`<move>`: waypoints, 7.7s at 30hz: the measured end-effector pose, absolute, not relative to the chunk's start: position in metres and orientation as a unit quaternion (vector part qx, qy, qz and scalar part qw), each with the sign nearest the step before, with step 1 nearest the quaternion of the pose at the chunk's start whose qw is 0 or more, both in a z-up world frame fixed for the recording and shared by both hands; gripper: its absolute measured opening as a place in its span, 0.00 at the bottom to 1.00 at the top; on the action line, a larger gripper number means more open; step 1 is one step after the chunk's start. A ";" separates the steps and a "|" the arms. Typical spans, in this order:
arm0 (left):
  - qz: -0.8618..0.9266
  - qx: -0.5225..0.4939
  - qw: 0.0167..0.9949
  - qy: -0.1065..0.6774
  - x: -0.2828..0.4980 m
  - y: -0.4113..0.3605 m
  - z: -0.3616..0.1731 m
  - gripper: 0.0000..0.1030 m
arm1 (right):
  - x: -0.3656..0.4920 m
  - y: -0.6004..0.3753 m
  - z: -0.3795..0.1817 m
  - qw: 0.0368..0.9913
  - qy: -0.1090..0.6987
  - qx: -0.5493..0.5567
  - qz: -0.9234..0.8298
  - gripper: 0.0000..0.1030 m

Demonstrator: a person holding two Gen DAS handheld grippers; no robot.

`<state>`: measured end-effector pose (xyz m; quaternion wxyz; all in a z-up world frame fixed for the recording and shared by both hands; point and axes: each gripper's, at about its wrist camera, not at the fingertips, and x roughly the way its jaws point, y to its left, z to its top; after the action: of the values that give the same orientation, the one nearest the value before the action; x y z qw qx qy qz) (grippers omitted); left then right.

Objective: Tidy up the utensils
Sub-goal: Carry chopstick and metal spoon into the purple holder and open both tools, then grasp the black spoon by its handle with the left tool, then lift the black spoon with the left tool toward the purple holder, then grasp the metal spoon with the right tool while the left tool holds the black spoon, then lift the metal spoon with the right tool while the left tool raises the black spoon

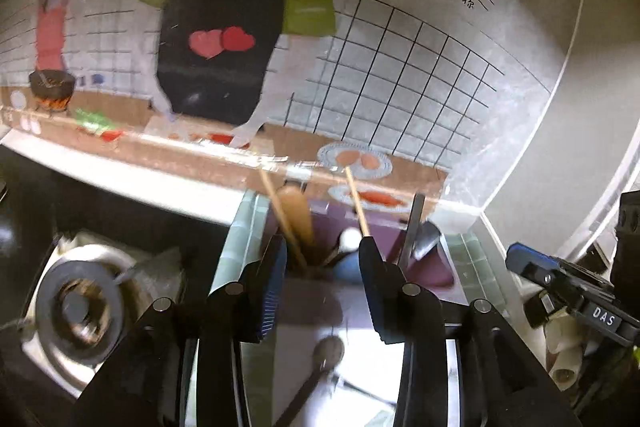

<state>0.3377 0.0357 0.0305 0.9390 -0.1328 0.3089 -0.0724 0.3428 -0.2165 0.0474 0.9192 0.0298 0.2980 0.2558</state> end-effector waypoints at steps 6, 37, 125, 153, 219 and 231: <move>-0.101 -0.130 0.903 0.397 0.313 0.034 -0.018 0.38 | 0.321 -0.201 0.000 0.873 0.396 -0.016 0.283 0.28; -0.032 -0.064 0.837 0.543 0.225 0.012 -0.096 0.13 | 0.269 -0.195 -0.090 0.823 0.483 -0.105 0.282 0.28; -0.082 -0.105 0.821 0.555 0.223 0.007 -0.085 0.13 | 0.300 -0.190 -0.104 0.854 0.439 -0.118 0.254 0.30; -0.242 0.147 0.799 0.530 0.239 -0.097 -0.090 0.15 | 0.239 -0.248 -0.060 0.888 0.383 -0.080 0.240 0.24; -0.144 -0.082 0.881 0.443 0.238 -0.043 -0.035 0.00 | 0.222 -0.240 -0.054 0.908 0.341 -0.008 0.242 0.22; -0.246 0.000 0.823 0.512 0.260 -0.110 -0.086 0.44 | 0.217 -0.291 -0.050 0.920 0.355 -0.013 0.167 0.22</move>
<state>0.2596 -0.1098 -0.0859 0.8227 0.0000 0.5124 -0.2462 0.2172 -0.2911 -0.0501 0.9198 -0.0131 0.3546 0.1672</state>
